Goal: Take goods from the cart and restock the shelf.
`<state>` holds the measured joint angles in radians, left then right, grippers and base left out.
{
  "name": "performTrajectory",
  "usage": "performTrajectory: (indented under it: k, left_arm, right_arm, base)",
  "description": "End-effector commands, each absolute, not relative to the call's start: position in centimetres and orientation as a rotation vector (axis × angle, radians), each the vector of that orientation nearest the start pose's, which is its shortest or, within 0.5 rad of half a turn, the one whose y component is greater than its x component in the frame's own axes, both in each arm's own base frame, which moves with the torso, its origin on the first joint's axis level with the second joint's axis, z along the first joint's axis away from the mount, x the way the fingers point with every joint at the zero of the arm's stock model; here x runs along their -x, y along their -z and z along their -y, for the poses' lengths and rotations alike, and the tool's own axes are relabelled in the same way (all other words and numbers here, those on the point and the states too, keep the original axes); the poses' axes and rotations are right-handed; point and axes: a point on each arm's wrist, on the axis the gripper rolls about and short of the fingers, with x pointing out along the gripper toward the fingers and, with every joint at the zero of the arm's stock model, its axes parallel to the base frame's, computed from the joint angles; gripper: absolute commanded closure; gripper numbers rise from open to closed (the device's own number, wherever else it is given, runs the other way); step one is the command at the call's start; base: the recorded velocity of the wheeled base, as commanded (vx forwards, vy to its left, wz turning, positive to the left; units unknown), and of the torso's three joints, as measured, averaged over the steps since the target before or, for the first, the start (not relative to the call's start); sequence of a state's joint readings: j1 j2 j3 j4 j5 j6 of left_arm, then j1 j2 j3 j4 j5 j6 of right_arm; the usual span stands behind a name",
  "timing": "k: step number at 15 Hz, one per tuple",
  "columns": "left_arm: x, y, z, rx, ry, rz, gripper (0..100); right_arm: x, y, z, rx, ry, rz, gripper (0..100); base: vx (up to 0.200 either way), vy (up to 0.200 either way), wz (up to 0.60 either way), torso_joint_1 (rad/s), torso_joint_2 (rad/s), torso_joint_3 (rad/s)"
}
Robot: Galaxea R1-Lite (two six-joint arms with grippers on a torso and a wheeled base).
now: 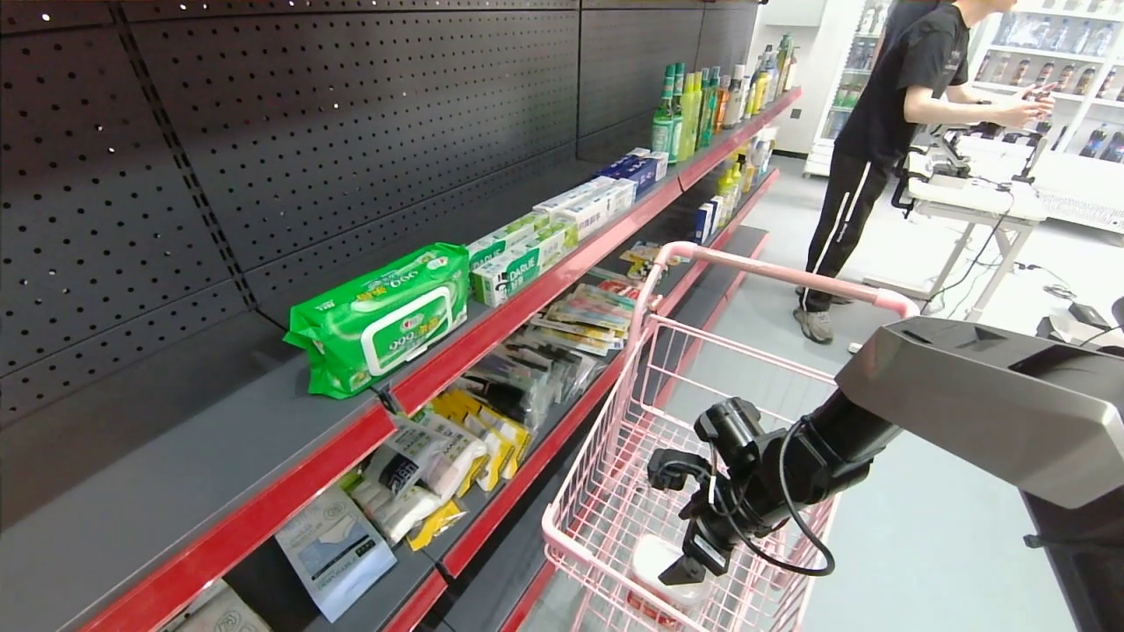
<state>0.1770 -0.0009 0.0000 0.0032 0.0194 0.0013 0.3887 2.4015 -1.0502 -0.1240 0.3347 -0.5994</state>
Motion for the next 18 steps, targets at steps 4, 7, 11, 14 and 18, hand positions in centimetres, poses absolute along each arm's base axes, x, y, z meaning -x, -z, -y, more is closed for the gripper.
performTrajectory:
  k: [4,7,11,14,18]
  left_arm:
    - [2.3,-7.5,0.4,-0.001,-0.198,-0.003,0]
    - [2.3,-7.5,0.4,-0.001,-0.198,-0.003,0]
    - [2.3,-7.5,0.4,-0.001,-0.198,-0.003,0]
    - [2.3,-7.5,0.4,-0.001,-0.198,-0.003,0]
    - [2.3,-7.5,0.4,-0.001,-0.198,-0.003,0]
  right_arm:
    - [-33.0,4.2,-16.1,0.541,-1.043,-0.998,0]
    - [-32.9,4.2,-16.2,0.547,-1.043,-0.999,0]
    - [-32.7,4.2,-16.0,0.546,-1.041,-1.008,0]
    - [-32.5,4.3,-16.0,0.548,-1.042,-1.013,0]
    - [-32.5,4.3,-16.0,0.568,-1.022,-1.017,0]
  base:
    - [0.0,0.0,0.0,0.0,0.0,0.0]
    - [0.0,0.0,0.0,0.0,0.0,0.0]
    - [0.0,0.0,0.0,-0.055,0.12,0.073]
    - [0.0,0.0,0.0,-0.082,0.22,0.126]
    - [0.0,0.0,0.0,-0.005,0.01,0.009]
